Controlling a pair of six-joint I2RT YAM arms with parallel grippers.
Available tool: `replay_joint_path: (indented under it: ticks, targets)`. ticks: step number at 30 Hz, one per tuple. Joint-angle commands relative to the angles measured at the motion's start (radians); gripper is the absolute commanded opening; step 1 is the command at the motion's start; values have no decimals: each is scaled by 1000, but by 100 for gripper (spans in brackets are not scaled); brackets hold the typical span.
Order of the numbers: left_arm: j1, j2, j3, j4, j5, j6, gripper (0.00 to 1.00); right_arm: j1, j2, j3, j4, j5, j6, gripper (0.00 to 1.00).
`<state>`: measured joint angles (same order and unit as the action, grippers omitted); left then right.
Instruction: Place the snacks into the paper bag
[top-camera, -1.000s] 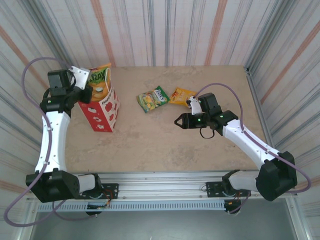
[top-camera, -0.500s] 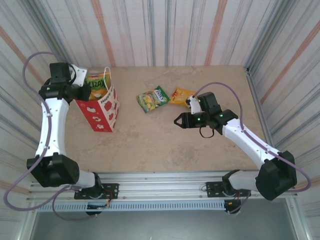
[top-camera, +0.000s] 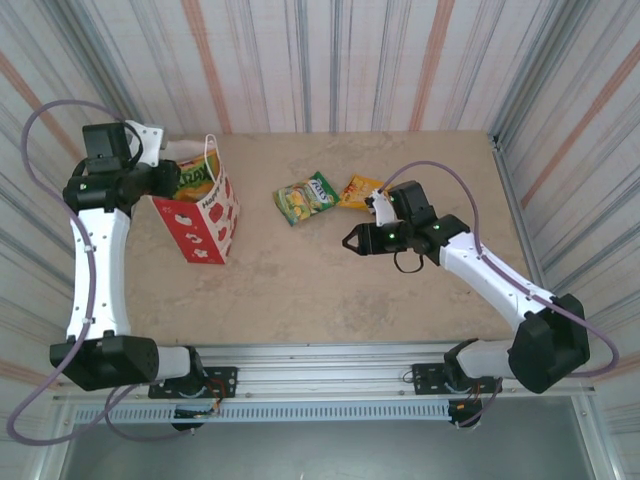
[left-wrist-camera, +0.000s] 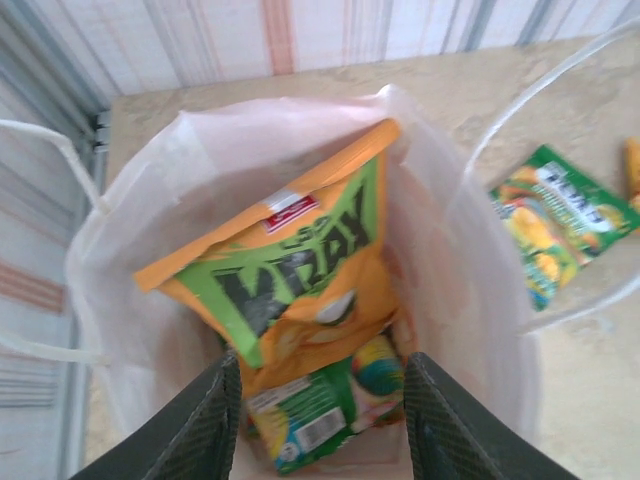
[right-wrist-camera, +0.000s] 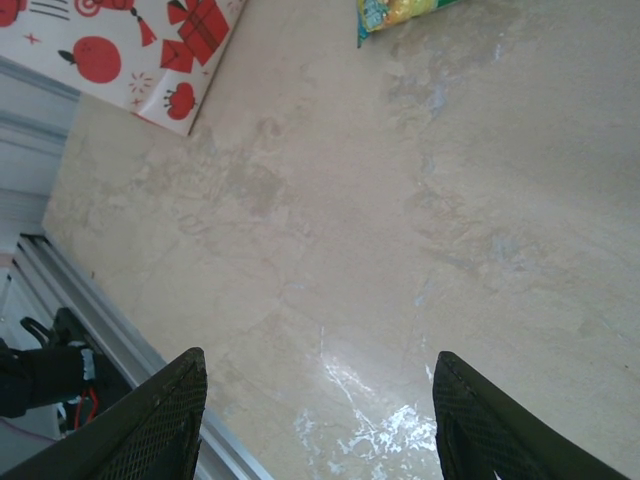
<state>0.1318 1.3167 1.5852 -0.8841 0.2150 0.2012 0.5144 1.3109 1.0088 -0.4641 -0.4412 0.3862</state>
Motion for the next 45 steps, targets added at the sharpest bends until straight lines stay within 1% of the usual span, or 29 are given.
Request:
replay_joint_path:
  ticks: [1,7,10,12,15,17,19,21,25,28,33,35,38,40,42,43,44,45]
  targets:
    - [9,-47,-24,29,136,-78,48,16,16,38,-13,10,18,61]
    - [8,-120,-73,36,228,-136,49,25,32,56,-1,27,52,61]
    - [8,-154,-92,38,291,-152,51,31,65,73,30,7,96,61]
    - [8,-167,-103,38,318,-156,52,48,92,93,42,5,99,61]
    - [8,-172,-117,40,330,-155,54,74,136,134,41,2,96,61]
    - [8,-162,-118,44,361,-147,56,86,160,159,41,-4,93,61]
    - [7,-151,-124,67,384,-156,56,94,180,176,42,-8,91,61]
    - [2,-138,-130,110,385,-172,56,103,193,190,46,-8,89,61]
    - [-48,-94,-118,172,351,-169,57,113,210,211,63,3,96,61]
    - [-93,-41,-95,190,306,-167,56,114,230,231,78,44,129,62]
    - [-151,23,-62,197,181,-161,51,115,298,299,84,75,194,62]
    - [-159,33,-56,202,156,-159,48,113,322,319,92,89,215,63]
    - [-162,42,-53,219,143,-156,41,113,353,332,127,107,253,63]
    - [-164,49,-51,227,136,-149,40,111,377,339,153,110,278,63]
    - [-164,60,-42,219,117,-145,44,111,401,355,163,105,295,63]
    - [-164,62,-38,217,115,-145,43,111,416,363,170,100,302,63]
    - [-165,63,-37,218,118,-145,40,113,426,368,176,96,308,63]
    - [-165,65,-37,222,130,-147,35,113,438,373,182,95,317,63]
